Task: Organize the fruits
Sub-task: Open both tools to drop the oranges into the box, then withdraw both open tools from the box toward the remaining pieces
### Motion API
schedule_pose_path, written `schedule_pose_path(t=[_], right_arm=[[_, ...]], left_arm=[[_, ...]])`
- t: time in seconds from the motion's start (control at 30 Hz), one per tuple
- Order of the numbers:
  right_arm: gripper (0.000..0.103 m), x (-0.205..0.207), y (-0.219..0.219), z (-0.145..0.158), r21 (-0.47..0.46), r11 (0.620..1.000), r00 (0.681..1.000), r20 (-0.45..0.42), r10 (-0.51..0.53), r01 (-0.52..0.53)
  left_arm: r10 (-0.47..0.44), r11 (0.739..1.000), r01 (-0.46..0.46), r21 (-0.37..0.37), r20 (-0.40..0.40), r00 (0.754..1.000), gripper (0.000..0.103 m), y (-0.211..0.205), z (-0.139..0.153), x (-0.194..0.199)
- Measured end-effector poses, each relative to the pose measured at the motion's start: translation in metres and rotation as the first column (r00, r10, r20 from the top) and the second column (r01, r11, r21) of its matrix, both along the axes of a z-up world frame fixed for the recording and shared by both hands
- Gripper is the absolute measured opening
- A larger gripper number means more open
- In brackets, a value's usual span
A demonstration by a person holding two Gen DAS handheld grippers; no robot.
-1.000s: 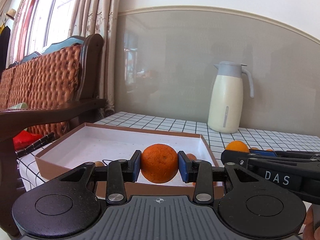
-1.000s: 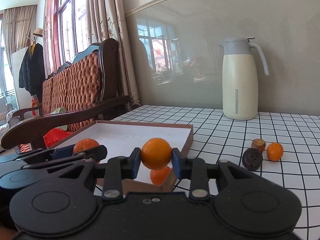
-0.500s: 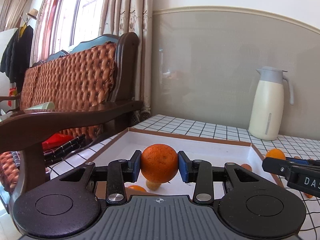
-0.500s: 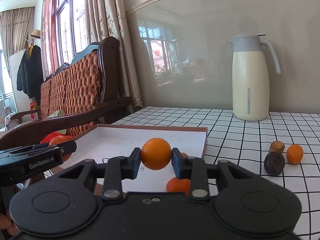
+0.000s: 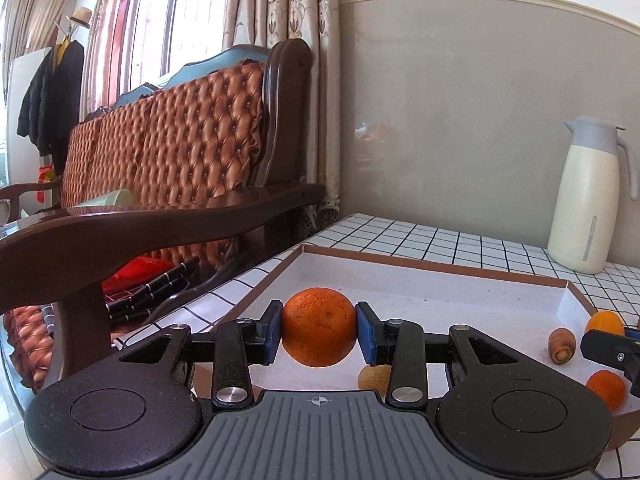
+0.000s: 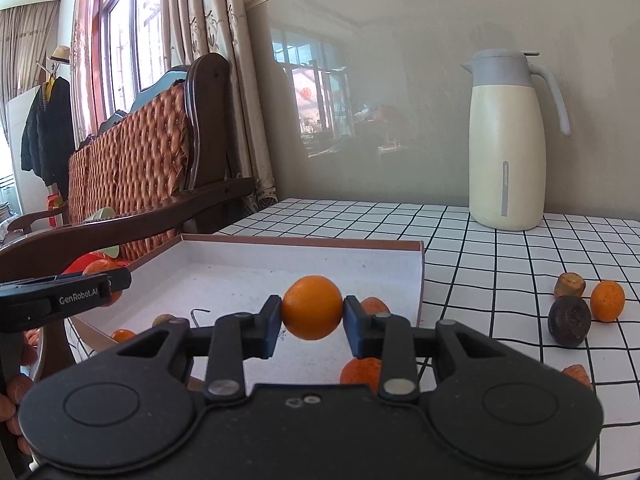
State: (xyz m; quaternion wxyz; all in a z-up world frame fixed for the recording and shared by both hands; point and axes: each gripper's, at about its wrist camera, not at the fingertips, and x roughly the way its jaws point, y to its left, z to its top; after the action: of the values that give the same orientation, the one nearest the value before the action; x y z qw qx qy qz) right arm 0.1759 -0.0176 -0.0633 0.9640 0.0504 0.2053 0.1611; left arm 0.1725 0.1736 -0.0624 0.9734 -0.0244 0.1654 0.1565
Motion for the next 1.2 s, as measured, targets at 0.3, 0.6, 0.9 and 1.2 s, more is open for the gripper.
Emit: schedule_pose_path(t=[0.3, 0.6, 0.9, 1.2], right_arm=[[0.08, -0.008, -0.006, 0.005, 0.003, 0.994, 0.99, 0.087, -0.11, 0.111], [0.097, -0.018, -0.028, 0.018, 0.075, 0.988, 0.977, 0.154, -0.147, 0.137], [0.097, -0.025, -0.043, 0.021, 0.094, 0.987, 0.977, 0.158, -0.144, 0.13], [0.097, -0.035, -0.054, 0.025, 0.052, 0.989, 0.975, 0.171, -0.142, 0.135]], left_arm=[[0.04, 0.997, -0.041, -0.064, -0.015, 0.999, 0.103, 0.009, -0.005, 0.01], [0.069, 0.998, -0.07, 0.0, 0.088, 0.994, 0.103, 0.001, 0.018, -0.017], [0.068, 0.995, -0.075, 0.067, 0.1, 0.993, 0.103, -0.013, 0.023, -0.025], [0.0, 0.998, -0.006, 0.069, 0.087, 0.996, 0.103, -0.042, 0.025, -0.023]])
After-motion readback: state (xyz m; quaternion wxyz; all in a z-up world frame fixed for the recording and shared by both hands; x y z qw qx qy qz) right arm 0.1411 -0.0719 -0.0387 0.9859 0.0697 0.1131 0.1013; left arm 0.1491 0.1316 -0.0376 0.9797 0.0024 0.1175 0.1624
